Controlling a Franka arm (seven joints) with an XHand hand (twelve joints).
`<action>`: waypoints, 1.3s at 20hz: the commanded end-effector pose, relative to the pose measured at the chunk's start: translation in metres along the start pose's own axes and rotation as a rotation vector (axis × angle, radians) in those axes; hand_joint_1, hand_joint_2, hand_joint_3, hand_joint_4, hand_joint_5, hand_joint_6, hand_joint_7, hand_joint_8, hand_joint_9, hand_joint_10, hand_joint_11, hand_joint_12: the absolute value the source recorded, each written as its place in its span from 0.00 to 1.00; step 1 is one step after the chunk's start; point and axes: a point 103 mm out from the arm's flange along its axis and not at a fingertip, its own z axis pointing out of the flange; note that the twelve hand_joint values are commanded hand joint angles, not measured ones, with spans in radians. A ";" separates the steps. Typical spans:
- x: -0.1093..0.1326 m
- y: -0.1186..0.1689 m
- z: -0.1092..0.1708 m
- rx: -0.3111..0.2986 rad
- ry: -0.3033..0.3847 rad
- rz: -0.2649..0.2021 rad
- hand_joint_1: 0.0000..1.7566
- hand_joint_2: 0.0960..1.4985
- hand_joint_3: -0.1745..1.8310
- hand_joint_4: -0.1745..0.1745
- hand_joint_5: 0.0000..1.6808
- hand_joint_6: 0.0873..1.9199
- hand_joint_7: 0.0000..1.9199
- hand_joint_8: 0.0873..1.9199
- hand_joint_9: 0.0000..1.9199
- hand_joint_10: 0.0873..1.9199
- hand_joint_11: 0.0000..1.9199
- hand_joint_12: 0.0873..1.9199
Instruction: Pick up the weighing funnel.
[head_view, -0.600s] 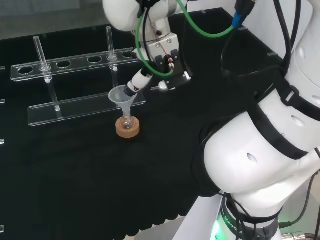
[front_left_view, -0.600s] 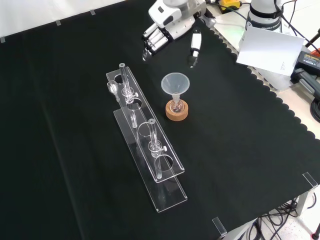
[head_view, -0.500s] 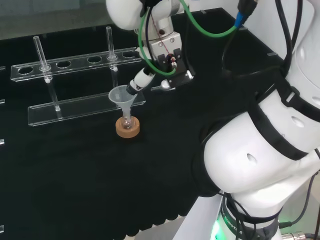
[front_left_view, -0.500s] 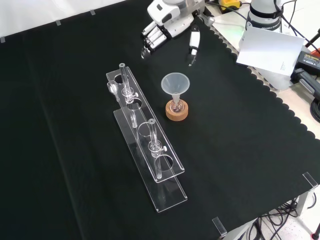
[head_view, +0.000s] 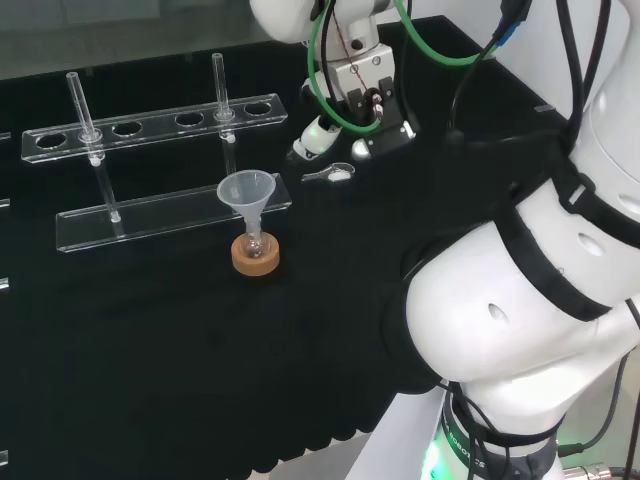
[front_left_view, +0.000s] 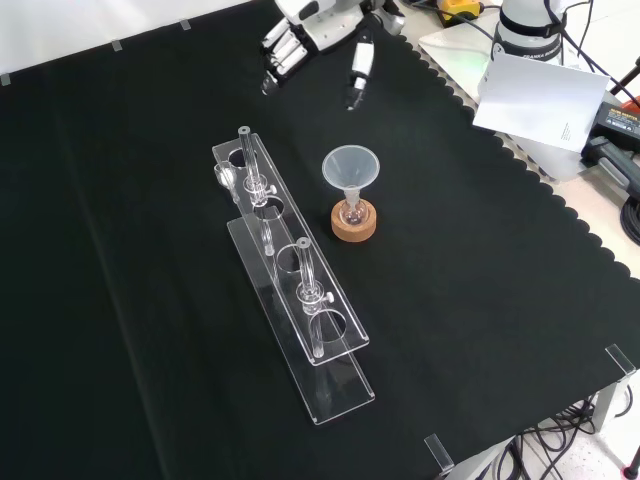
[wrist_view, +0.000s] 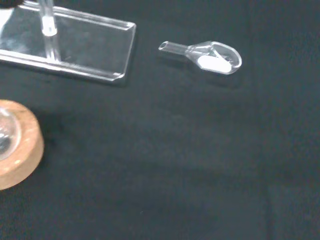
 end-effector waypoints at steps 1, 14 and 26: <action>-0.033 0.027 0.002 0.008 -0.006 0.032 0.38 0.49 0.19 0.34 0.24 0.00 0.18 0.35 0.31 0.30 0.16 0.71; -0.072 0.101 0.045 0.037 0.086 -0.015 0.42 0.45 0.25 0.33 0.30 0.00 0.24 0.34 0.36 0.26 0.21 0.68; -0.075 0.150 0.093 0.088 0.155 -0.087 0.41 0.42 0.28 0.34 0.31 0.00 0.24 0.34 0.37 0.26 0.22 0.68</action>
